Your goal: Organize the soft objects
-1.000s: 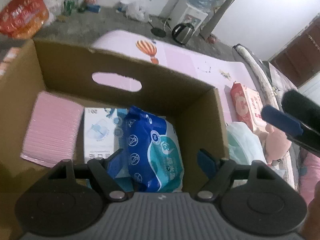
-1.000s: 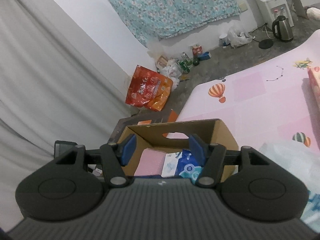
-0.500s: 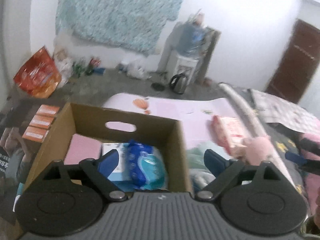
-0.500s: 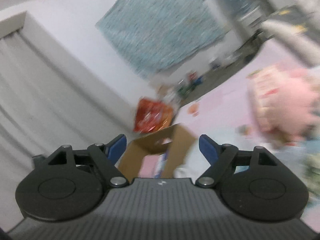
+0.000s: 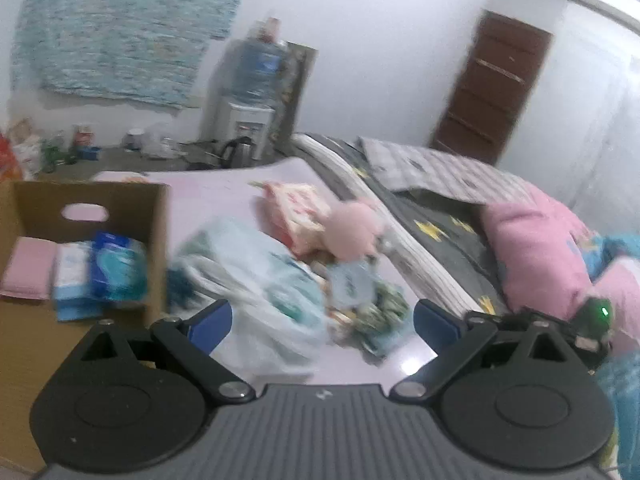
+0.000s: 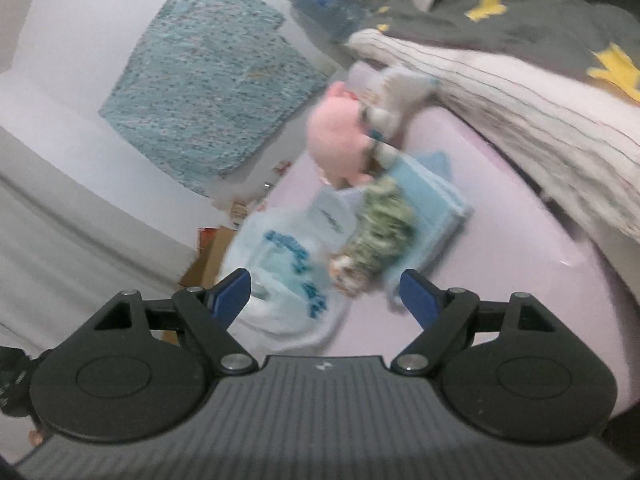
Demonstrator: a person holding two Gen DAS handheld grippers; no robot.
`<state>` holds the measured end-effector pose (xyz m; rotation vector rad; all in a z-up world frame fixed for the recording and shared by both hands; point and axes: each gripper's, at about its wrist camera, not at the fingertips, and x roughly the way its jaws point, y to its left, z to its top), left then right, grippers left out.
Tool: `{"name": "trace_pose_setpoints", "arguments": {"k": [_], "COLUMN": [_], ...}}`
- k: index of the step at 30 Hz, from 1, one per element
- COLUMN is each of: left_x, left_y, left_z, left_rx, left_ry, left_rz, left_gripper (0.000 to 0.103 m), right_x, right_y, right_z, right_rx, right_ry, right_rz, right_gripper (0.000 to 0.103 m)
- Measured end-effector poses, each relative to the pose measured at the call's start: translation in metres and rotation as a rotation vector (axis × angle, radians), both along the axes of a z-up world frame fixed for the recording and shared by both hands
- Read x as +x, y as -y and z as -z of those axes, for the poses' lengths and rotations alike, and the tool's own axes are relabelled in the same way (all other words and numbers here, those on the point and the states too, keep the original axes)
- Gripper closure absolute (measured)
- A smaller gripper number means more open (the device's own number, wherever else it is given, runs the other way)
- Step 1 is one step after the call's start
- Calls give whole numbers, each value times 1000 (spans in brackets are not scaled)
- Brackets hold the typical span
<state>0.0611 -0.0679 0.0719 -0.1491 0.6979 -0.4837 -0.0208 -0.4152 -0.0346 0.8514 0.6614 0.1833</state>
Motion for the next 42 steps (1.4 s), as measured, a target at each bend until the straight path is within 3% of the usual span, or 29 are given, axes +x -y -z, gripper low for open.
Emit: {"name": "trace_pose_setpoints", "arguments": {"k": [9, 15, 23, 31, 34, 42], "left_x": [-11, 0, 26, 33, 32, 22], "left_y": [91, 121, 105, 74, 64, 47], "left_z": [58, 84, 75, 69, 68, 64], "left_rx": [99, 146, 148, 134, 130, 90], "left_ry": [-21, -46, 1, 3, 10, 4], "left_rz": [76, 81, -68, -144, -164, -180], "left_gripper": [5, 11, 12, 12, 12, 12], "right_x": [11, 37, 151, 263, 276, 253], "right_y": [14, 20, 9, -28, -40, -44], "right_z": [14, -11, -45, -26, -18, -40], "right_rx": [-45, -99, -249, -507, -553, -569], "right_ry": [-4, 47, 107, 15, -26, 17], "right_rz": [14, -35, -128, -198, -224, -175], "right_gripper": [21, 21, 14, 16, 34, 41]}}
